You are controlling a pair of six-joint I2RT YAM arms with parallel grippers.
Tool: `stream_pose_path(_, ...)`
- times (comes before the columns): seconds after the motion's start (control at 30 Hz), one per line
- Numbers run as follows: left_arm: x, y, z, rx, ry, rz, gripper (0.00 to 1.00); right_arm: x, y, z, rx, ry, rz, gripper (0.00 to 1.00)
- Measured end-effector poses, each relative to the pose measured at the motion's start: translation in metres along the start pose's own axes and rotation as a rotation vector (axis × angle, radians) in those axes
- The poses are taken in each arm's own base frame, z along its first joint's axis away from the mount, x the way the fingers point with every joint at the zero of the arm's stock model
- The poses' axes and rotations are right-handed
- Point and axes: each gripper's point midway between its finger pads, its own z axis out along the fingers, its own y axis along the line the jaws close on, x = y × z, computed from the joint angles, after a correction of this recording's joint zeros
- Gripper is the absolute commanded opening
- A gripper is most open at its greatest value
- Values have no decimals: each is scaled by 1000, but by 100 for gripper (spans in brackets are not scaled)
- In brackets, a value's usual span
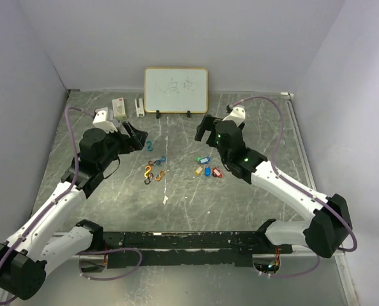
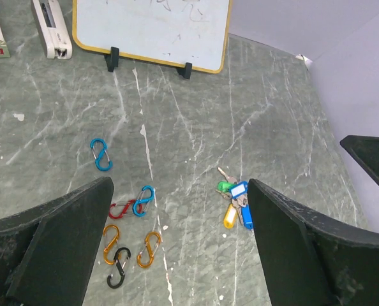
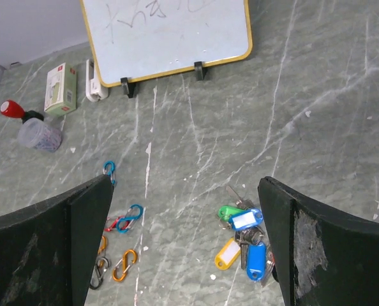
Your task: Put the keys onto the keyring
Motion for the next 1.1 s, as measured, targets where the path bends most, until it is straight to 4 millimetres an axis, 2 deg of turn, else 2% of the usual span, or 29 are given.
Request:
stream_pose_path(0.2, 0, 1, 0, -3, 0, 0, 98, 2, 0, -8, -44, -14, -12, 100)
stream_pose_path(0.37, 1, 1, -3, -5, -3, -9, 98, -4, 10, -15, -118, -29, -39, 100)
stream_pose_path(0.6, 2, 3, -10, -3, -17, -24, 98, 4, 15, -23, -194, -22, -73, 100)
stream_pose_path(0.87, -6, 6, -13, -28, -52, -43, 98, 8, 15, -20, -188, -2, -86, 100)
stream_pose_path(1.1, 5, 13, -11, -57, -13, -30, 98, 16, 14, -15, -178, 21, -87, 100)
